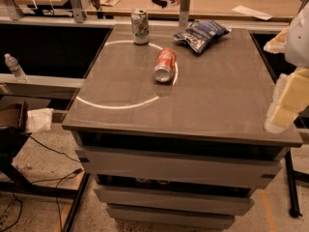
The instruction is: Place coke can upright
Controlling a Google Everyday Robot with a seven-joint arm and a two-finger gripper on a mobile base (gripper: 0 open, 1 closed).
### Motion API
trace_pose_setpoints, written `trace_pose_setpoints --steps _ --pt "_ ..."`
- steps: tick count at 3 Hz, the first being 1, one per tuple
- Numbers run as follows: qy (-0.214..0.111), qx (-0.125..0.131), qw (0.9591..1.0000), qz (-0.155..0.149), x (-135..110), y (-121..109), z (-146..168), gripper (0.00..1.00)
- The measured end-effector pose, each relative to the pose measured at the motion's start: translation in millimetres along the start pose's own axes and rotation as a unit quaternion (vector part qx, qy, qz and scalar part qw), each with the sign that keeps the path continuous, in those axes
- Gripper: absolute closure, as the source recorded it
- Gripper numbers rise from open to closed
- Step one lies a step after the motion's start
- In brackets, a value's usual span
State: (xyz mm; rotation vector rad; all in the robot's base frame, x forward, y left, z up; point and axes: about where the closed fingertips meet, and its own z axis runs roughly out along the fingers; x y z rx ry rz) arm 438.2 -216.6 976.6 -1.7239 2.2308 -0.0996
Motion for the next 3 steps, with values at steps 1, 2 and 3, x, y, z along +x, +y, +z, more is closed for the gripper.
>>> trace_pose_setpoints --steps 1,2,3 --pt "-0.002 0.003 1.0000 0.002 -1 -1 -1 0.00" --pt "0.010 -0.003 0.9995 0.029 -5 -13 6 0.00" --pt "0.044 -0.015 0.9961 0.075 -13 -31 21 0.00"
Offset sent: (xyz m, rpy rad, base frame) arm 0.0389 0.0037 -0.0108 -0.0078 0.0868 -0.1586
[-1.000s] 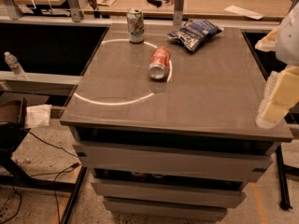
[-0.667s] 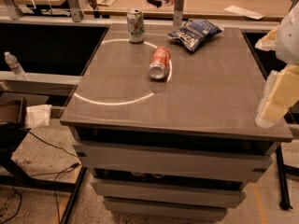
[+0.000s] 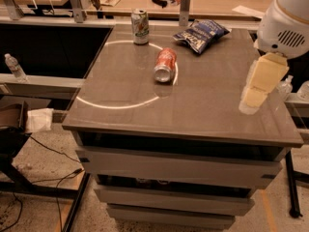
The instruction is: Place coke can upright
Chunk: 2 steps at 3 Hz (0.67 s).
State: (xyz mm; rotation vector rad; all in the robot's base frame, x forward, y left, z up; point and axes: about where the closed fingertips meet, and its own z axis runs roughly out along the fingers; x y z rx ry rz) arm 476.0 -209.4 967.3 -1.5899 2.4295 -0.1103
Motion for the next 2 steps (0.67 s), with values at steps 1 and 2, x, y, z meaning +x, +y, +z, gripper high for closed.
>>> trace_pose_setpoints --steps 1,2 --pt "0.024 -0.002 0.9977 0.063 -15 -19 9 0.00" --pt "0.033 0.001 0.9891 0.143 -27 -40 12 0.00"
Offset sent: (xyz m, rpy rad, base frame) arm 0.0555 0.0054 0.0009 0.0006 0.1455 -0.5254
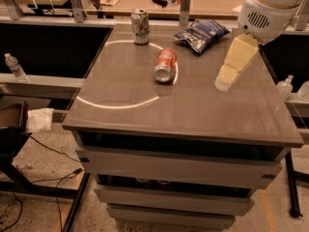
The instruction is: Place coke can upright
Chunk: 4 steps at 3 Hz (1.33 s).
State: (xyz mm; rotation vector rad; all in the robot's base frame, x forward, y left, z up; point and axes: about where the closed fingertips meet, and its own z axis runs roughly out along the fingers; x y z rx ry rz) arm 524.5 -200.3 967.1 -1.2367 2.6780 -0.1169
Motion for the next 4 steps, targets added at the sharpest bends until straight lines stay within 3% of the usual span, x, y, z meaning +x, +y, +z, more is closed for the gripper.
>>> trace_pose_setpoints --steps 1,2,4 --pt "-0.013 0.005 0.9969 0.078 -17 -15 0 0.00" --pt "-0.037 0.036 0.9883 0.144 -29 -23 -3 0.00" --pt "-0.039 0.041 0.9830 0.175 -40 -31 3 0.00"
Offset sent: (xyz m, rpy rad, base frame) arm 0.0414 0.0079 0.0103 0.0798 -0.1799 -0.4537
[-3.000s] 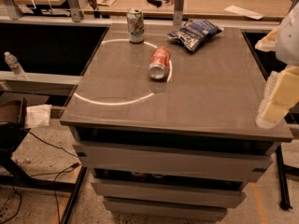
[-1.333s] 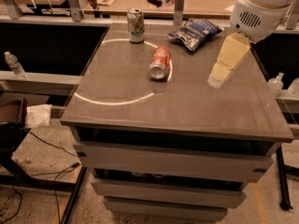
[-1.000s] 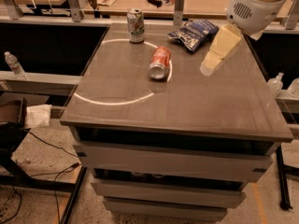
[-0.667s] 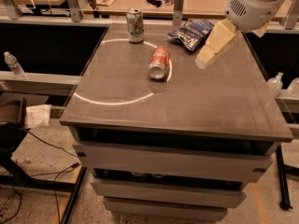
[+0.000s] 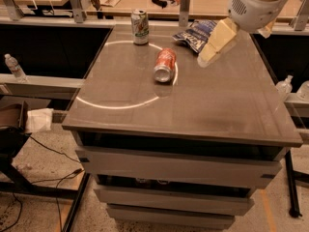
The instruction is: Place coke can upright
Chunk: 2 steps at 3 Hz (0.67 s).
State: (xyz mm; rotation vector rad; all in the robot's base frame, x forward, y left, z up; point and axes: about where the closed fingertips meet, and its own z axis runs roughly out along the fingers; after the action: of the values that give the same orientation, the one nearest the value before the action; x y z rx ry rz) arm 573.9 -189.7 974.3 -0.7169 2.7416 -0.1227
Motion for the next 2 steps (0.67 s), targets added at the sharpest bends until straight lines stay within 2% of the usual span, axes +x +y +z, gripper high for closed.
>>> trace_pose_setpoints --steps 2 --pt "0.033 -0.010 0.9973 0.065 -65 8 34 0.00"
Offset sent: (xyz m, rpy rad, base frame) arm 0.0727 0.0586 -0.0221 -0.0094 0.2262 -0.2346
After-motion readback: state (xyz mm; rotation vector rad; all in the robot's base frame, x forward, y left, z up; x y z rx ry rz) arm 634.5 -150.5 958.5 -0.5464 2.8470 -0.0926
